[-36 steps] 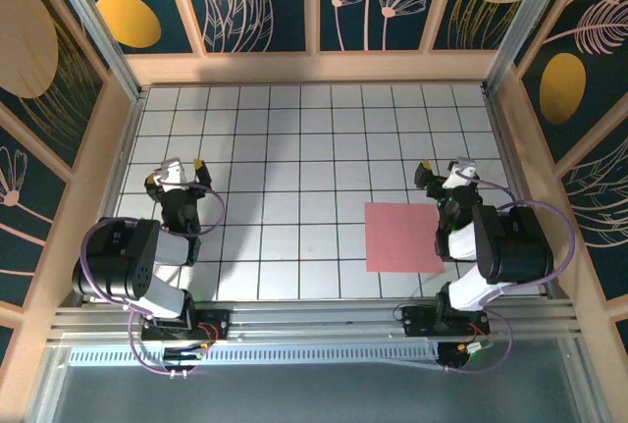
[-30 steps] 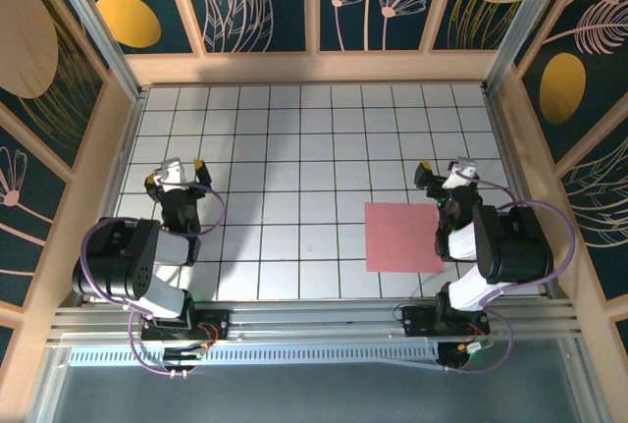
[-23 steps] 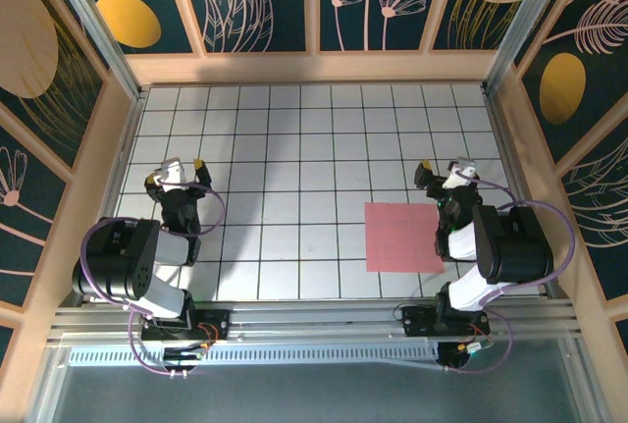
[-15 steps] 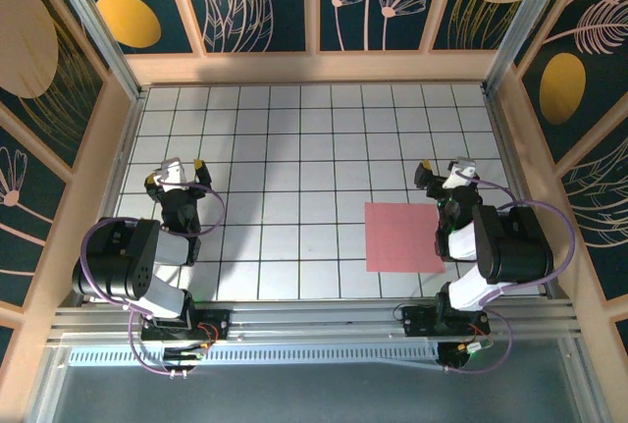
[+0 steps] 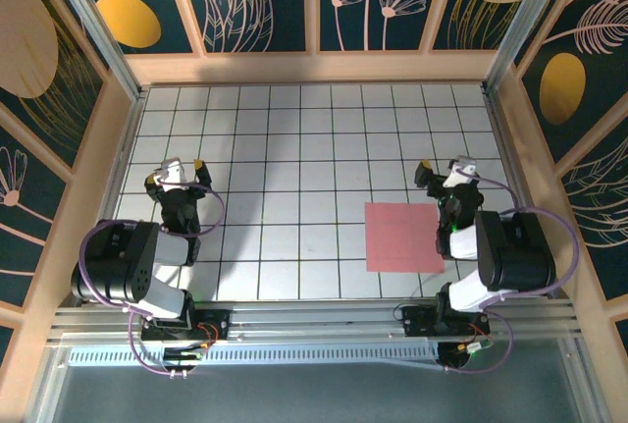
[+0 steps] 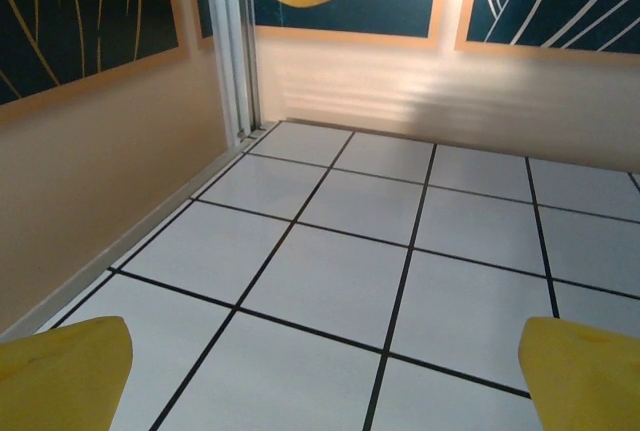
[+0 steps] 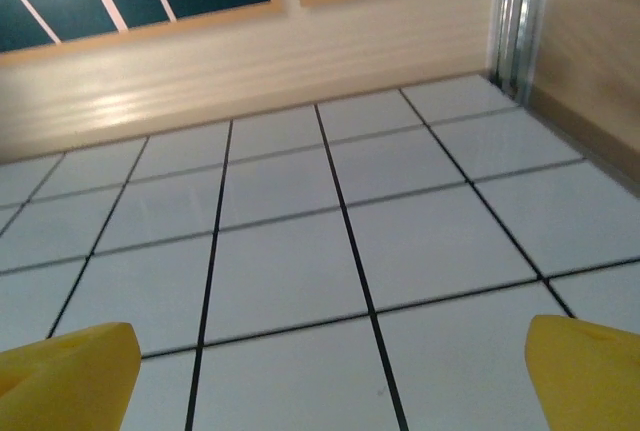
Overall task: Fold a paper plane with a square sheet of paper (fold left side to right side)
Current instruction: Move the square sheet of paper to the center of the table.
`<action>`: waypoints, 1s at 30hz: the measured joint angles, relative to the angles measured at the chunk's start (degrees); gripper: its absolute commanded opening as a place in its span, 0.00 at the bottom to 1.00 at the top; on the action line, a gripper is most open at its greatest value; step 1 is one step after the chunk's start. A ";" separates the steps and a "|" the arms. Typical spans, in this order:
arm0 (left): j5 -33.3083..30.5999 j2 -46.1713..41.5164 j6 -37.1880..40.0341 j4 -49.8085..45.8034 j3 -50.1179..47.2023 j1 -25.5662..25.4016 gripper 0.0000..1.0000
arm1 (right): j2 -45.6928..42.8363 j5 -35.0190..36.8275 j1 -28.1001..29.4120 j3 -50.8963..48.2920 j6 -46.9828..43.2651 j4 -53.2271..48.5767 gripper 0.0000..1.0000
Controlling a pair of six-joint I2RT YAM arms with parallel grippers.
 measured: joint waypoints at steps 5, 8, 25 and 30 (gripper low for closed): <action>-0.26 -10.84 -1.20 -12.15 3.89 0.00 0.99 | -12.17 0.24 0.02 5.53 1.84 -14.34 0.99; -0.15 -18.32 -3.91 -19.04 6.80 0.00 0.99 | -17.38 -0.13 0.13 10.97 5.51 -25.09 0.99; 28.76 -29.81 -32.74 -60.52 16.06 0.00 0.99 | -22.99 -12.57 21.53 21.73 27.28 -73.07 0.99; 37.31 -30.21 -38.84 -61.83 11.61 -0.48 0.99 | -25.94 -15.65 25.00 16.90 32.20 -75.67 0.99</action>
